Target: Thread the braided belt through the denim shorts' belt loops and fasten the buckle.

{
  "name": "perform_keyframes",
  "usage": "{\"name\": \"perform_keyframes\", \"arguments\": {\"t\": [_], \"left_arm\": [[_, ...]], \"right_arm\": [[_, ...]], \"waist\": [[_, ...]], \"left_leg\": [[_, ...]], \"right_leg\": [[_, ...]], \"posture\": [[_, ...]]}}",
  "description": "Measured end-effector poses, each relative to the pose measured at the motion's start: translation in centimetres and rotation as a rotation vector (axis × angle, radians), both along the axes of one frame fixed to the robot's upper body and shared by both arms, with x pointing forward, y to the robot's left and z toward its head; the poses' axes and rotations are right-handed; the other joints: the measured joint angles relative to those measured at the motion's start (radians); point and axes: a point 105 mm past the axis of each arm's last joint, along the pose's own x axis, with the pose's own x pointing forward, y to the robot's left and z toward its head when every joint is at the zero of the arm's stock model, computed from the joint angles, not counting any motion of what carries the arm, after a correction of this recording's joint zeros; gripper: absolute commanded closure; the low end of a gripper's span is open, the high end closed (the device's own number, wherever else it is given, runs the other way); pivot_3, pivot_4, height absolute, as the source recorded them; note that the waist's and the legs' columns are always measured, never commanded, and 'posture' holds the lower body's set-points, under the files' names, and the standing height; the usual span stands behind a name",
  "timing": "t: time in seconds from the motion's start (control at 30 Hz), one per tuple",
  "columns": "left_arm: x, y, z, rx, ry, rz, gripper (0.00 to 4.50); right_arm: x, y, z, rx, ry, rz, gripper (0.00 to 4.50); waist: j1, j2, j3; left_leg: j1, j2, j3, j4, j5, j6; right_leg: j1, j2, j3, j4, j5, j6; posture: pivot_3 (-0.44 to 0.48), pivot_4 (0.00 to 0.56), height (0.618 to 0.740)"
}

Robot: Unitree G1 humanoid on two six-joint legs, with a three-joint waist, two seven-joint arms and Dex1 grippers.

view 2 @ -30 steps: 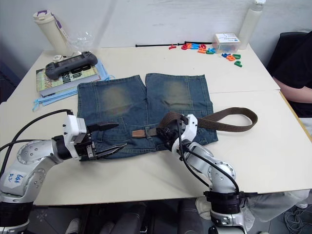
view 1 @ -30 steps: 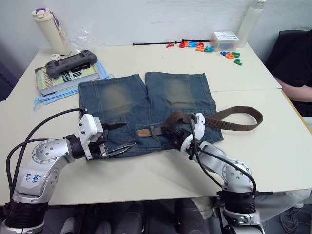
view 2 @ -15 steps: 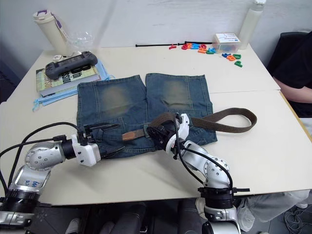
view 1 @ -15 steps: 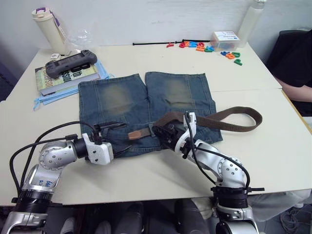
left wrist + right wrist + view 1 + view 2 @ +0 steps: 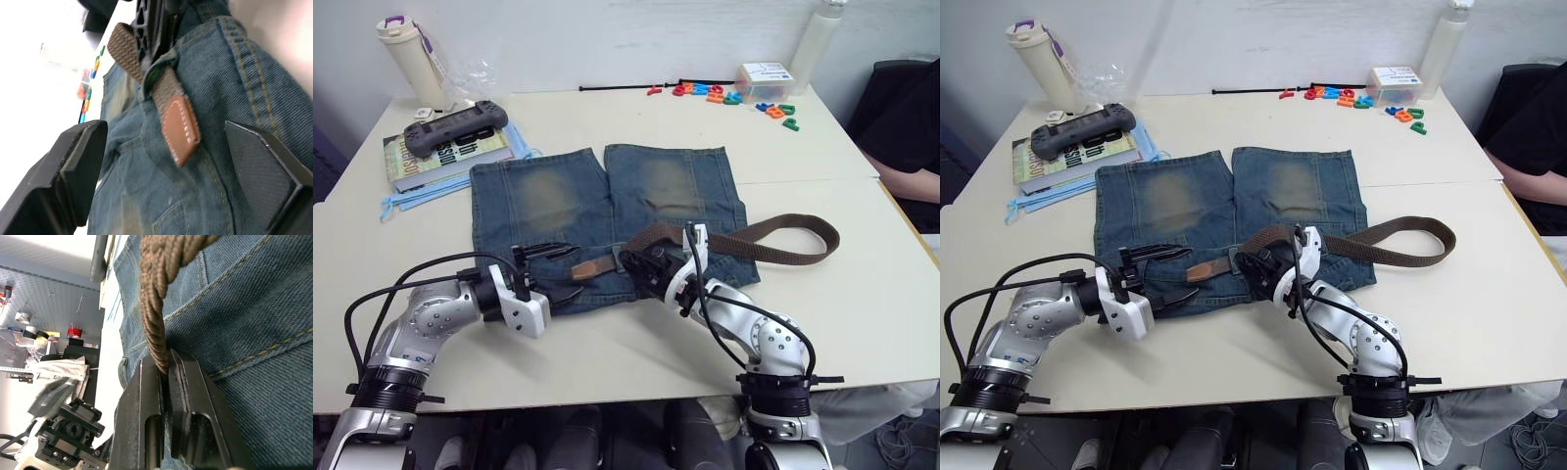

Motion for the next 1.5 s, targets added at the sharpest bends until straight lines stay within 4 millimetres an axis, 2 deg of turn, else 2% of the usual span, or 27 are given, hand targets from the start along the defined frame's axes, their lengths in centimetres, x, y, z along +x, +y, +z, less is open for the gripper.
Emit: {"name": "perform_keyframes", "arguments": {"t": [0.03,0.07,0.23,0.57,0.63,0.67,0.7,0.9,1.0,1.1,1.17,1.2,1.27,1.37,1.5], "left_arm": [[0.0,0.0,0.0,0.001,0.001,0.002,2.03],[0.0,0.0,-0.1,0.000,0.001,0.001,2.24],[0.0,-0.3,0.0,0.011,-0.002,-0.016,4.47],[0.1,-0.6,-0.1,0.024,-0.010,-0.021,4.47],[0.1,-0.6,-0.1,0.021,-0.011,-0.022,4.50],[0.1,-0.7,-0.2,0.021,-0.010,-0.023,4.50],[0.1,-0.7,-0.2,0.022,-0.008,-0.024,4.50],[0.0,-1.0,-0.5,0.023,0.002,-0.031,4.50],[0.1,-1.0,-0.6,0.021,0.004,-0.030,4.50],[0.1,-1.1,-0.6,0.020,0.008,-0.030,4.50],[0.1,-1.1,-0.6,0.020,0.010,-0.029,4.50],[0.1,-1.1,-0.7,0.019,0.011,-0.029,4.50],[0.1,-1.1,-0.7,0.019,0.012,-0.030,4.50],[0.1,-1.1,-0.7,0.018,0.012,-0.031,4.50],[0.1,-1.2,-0.7,0.017,0.012,-0.034,4.50]], "right_arm": [[0.0,0.0,0.0,0.000,0.000,0.000,4.50],[0.0,0.0,0.0,0.000,0.000,0.000,4.50],[0.1,-0.1,0.0,0.002,0.000,-0.005,4.50],[0.1,-0.4,0.2,-0.012,-0.008,-0.015,4.50],[0.1,-0.5,0.3,-0.028,-0.012,-0.025,3.68],[0.1,-0.7,0.4,-0.036,-0.017,-0.033,3.44],[0.1,-0.8,0.7,-0.042,-0.024,-0.044,2.84],[-0.6,-2.9,2.4,-0.080,-0.077,-0.104,0.04],[-1.5,-4.7,2.9,-0.180,-0.130,-0.122,0.04],[-3.5,-6.6,3.2,-0.522,-0.313,-0.044,0.04],[-4.5,-7.2,3.3,-0.735,-0.440,0.016,0.04],[-5.3,-7.3,3.2,-0.891,-0.551,0.078,0.04],[-5.9,-7.0,3.2,-1.022,-0.678,0.137,0.04],[-6.5,-6.8,1.8,-1.211,-0.830,0.243,0.04],[-5.5,-7.4,-0.5,-1.446,-0.980,0.290,0.04]], "waist": [[0.000,0.000,0.000],[0.000,0.000,0.000],[0.000,0.000,0.000],[0.001,0.000,0.000],[0.001,0.000,0.000],[0.001,0.000,0.000],[0.001,0.000,0.000],[0.003,0.000,0.000],[0.004,0.000,0.000],[0.005,0.001,0.001],[0.003,0.000,0.001],[0.004,0.000,0.001],[0.004,-0.002,0.001],[0.006,-0.004,0.001],[0.009,-0.005,0.002]], "left_leg": [[0.000,0.000,0.000,0.000,0.000,0.000],[0.000,0.000,0.000,0.000,0.000,0.000],[0.000,0.000,0.000,0.000,0.000,0.000],[0.000,0.000,0.000,0.000,0.000,0.000],[0.000,0.000,0.000,0.000,0.000,0.000],[0.000,0.000,0.000,0.000,0.000,0.000],[0.000,0.000,0.000,0.000,0.000,0.000],[0.000,-0.001,0.000,0.000,0.000,0.000],[-0.001,-0.001,0.000,0.000,0.000,0.001],[-0.002,-0.001,0.000,0.001,0.000,0.002],[-0.001,0.000,-0.001,0.000,0.000,0.002],[0.000,0.000,-0.001,-0.003,0.000,0.002],[0.002,0.000,-0.001,-0.008,0.002,0.000],[0.003,0.000,-0.002,-0.012,0.004,-0.001],[0.003,-0.001,-0.001,-0.012,0.006,-0.004]], "right_leg": [[0.000,0.000,0.000,0.000,0.000,0.000],[0.000,0.000,0.000,0.000,0.000,0.000],[0.000,0.000,0.000,0.000,0.000,0.000],[0.000,0.000,0.000,0.000,0.000,0.000],[0.000,0.000,0.000,0.000,0.000,0.000],[0.000,0.000,0.000,0.000,0.000,0.000],[0.000,0.000,0.000,0.000,0.000,0.000],[0.000,0.000,0.000,0.000,0.000,0.000],[0.001,-0.001,0.000,-0.001,0.000,0.000],[0.001,-0.002,0.000,-0.003,0.000,0.002],[0.002,-0.002,0.000,-0.005,0.000,0.003],[0.003,-0.002,0.000,-0.006,0.000,0.003],[0.004,-0.003,0.000,-0.009,0.000,0.003],[0.005,-0.004,-0.001,-0.011,0.000,0.004],[0.005,-0.004,-0.001,-0.013,0.001,0.005]], "posture": [[0.000,0.150,0.654],[0.000,0.150,0.654],[0.000,0.150,0.654],[0.000,0.150,0.654],[0.000,0.150,0.654],[0.000,0.150,0.654],[0.000,0.150,0.654],[0.000,0.150,0.654],[0.000,0.150,0.654],[0.000,0.150,0.654],[0.000,0.150,0.654],[0.000,0.150,0.654],[0.000,0.150,0.654],[0.000,0.150,0.654],[0.000,0.150,0.654]]}}
